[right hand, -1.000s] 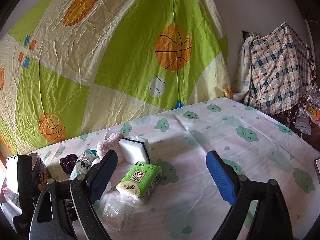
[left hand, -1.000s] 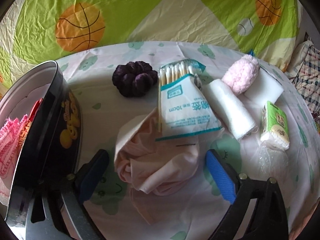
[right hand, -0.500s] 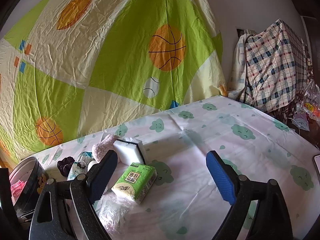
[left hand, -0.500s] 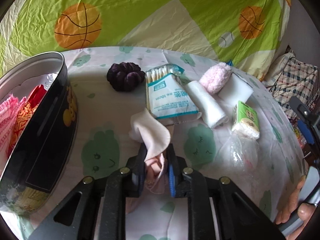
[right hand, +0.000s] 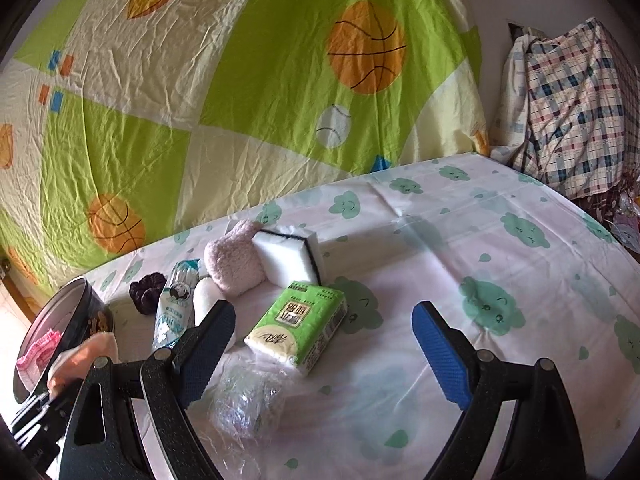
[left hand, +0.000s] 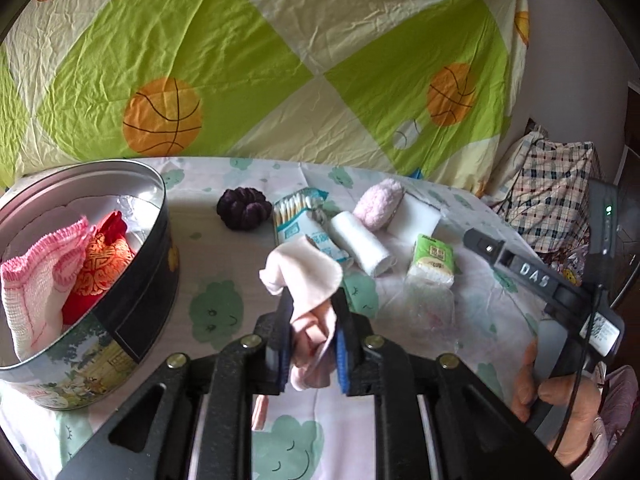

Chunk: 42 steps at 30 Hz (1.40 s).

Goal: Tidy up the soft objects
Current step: 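Lift the beige cloth with the left gripper while the right gripper grasps the plastic bag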

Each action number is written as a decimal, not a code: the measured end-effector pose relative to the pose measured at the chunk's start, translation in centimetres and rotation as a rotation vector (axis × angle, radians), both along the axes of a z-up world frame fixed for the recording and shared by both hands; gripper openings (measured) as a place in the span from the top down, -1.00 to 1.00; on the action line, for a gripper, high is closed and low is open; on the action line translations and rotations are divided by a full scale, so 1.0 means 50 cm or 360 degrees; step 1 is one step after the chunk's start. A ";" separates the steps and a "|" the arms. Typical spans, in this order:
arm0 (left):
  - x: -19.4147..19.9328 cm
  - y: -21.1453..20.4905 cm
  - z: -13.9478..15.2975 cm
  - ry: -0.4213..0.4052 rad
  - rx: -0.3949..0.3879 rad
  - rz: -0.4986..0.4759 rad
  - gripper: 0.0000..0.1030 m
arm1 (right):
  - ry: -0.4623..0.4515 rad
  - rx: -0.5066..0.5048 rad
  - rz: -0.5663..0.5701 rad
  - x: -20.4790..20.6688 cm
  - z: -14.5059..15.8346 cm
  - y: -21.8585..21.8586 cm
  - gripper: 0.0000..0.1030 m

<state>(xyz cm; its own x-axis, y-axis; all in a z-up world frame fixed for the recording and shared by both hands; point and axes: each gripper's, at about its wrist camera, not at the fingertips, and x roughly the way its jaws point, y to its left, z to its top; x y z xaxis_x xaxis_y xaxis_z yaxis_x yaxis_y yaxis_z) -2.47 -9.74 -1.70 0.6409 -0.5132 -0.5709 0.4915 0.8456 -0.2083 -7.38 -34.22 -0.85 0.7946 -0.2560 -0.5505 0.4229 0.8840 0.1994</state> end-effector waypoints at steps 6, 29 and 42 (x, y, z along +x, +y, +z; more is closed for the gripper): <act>-0.002 0.032 0.012 -0.0046 -0.0024 0.0049 0.70 | 0.0131 -0.0059 0.0167 0.020 -0.013 0.049 -0.77; -0.001 0.098 0.003 -0.0046 0.0000 0.0158 0.70 | 0.0564 -0.0166 0.0235 0.075 -0.076 0.129 0.28; -0.001 0.140 0.017 -0.0096 -0.0049 0.0188 0.70 | 0.0047 -0.0173 0.0386 -0.022 0.020 0.204 0.42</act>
<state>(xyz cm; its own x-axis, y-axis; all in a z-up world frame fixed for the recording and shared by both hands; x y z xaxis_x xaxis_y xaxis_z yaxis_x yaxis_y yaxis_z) -2.52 -2.72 -0.84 0.7305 -0.4485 -0.5150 0.4011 0.8921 -0.2080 -8.49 -24.03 0.15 0.8240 -0.1189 -0.5539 0.2004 0.9757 0.0886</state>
